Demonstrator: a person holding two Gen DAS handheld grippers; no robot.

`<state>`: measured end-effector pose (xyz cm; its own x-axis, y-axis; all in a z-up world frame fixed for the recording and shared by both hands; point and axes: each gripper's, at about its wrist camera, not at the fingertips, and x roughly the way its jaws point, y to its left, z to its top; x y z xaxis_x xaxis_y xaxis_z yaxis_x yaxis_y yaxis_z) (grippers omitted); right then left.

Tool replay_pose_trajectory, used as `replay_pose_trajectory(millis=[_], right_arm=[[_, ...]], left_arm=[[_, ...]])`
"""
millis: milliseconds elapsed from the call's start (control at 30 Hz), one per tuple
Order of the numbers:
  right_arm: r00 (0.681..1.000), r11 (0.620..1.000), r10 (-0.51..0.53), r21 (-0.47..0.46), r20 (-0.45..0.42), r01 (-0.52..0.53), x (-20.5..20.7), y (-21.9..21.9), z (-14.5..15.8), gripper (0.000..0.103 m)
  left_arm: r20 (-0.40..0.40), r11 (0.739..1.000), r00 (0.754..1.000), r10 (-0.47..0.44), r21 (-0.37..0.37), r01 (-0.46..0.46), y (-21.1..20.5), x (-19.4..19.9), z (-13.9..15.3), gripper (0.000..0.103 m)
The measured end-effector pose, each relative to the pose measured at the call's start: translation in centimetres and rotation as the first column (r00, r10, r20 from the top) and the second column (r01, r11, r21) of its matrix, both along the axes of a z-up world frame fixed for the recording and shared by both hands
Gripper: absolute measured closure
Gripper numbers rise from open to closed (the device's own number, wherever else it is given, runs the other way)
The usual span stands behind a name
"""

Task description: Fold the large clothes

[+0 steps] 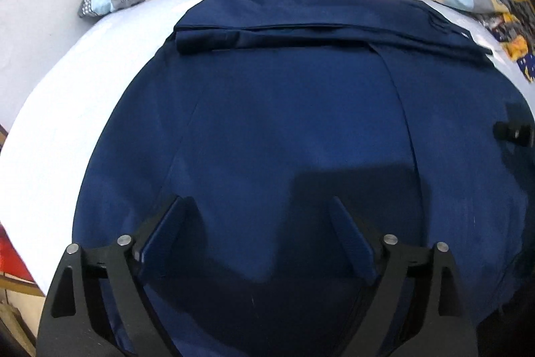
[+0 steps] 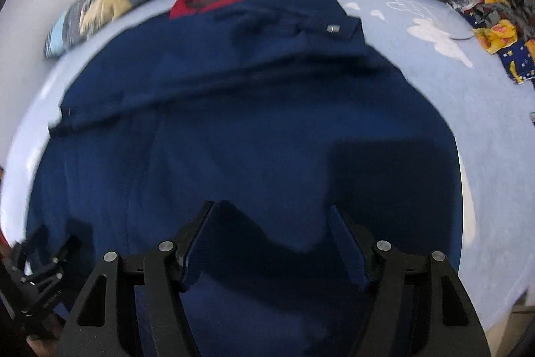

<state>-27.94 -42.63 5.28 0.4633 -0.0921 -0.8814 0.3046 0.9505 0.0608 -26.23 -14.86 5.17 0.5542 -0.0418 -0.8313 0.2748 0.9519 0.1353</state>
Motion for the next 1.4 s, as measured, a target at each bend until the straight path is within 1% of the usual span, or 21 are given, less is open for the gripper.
replay_pose_trajectory(millis=[100,167,200,333,500,567,600,667,767,867,967,1067,1400], right_arm=[[1.0,0.999,0.006,-0.039,-0.017,-0.007,-2.7,2.0,-0.9,0.031],[1.0,0.998,0.015,-0.062,-0.016,-0.016,-4.3,3.2,-1.3,0.03],[1.0,0.997,0.021,-0.07,-0.016,-0.022,-5.1,3.8,-1.5,0.029],[0.999,0.994,0.031,-0.1,-0.013,-0.032,-8.0,5.6,-2.7,0.02],[1.0,0.996,0.023,-0.086,0.009,-0.022,-8.8,5.5,-3.3,0.01],[0.999,0.996,0.034,-0.082,0.018,-0.032,-9.0,5.6,-3.6,0.002],[0.999,0.996,0.044,-0.082,0.022,-0.042,-9.0,5.6,-3.6,0.001],[0.998,0.994,0.053,-0.1,0.031,-0.05,-9.3,6.0,-3.7,0.0],[0.998,0.994,0.044,-0.101,0.054,-0.038,-9.6,6.1,-3.8,0.0],[0.998,0.995,0.038,-0.096,0.058,-0.032,-9.7,6.1,-3.9,0.0],[0.997,0.994,0.037,-0.101,0.073,-0.029,-10.0,6.2,-3.9,0.0],[0.994,0.995,0.023,-0.097,0.106,-0.013,-10.5,6.0,-4.1,0.0],[0.997,0.994,0.008,-0.113,0.081,0.001,-9.9,6.2,-4.1,0.0]], left_arm=[[0.0,1.0,1.0,-0.001,-0.018,0.001,0.2,-1.0,-0.2,0.009],[0.005,1.0,1.0,-0.003,-0.031,0.003,0.5,-1.6,-0.5,0.001],[0.01,1.0,1.0,-0.002,-0.03,0.002,0.6,-1.7,-0.7,0.0],[0.053,0.999,0.999,-0.008,-0.035,0.009,0.8,-2.7,-1.0,0.0],[0.07,0.998,0.997,-0.02,-0.056,0.024,1.2,-3.2,-1.2,0.0],[0.089,0.997,0.996,-0.03,-0.065,0.036,1.3,-3.5,-1.3,0.0],[0.099,0.997,0.995,-0.032,-0.066,0.039,1.3,-3.8,-1.4,0.0],[0.123,0.997,0.992,-0.037,-0.069,0.045,1.4,-4.1,-1.5,0.0],[0.131,0.996,0.991,-0.038,-0.07,0.047,1.4,-4.3,-1.5,0.0],[0.138,0.997,0.99,-0.031,-0.068,0.041,1.2,-4.4,-1.5,0.0],[0.144,0.998,0.99,-0.009,-0.061,0.018,1.1,-4.6,-1.6,0.0],[0.148,0.998,0.989,0.008,-0.063,0.002,1.1,-4.6,-1.7,0.0],[0.173,0.998,0.985,-0.005,-0.062,0.016,1.2,-5.0,-1.9,0.0]])
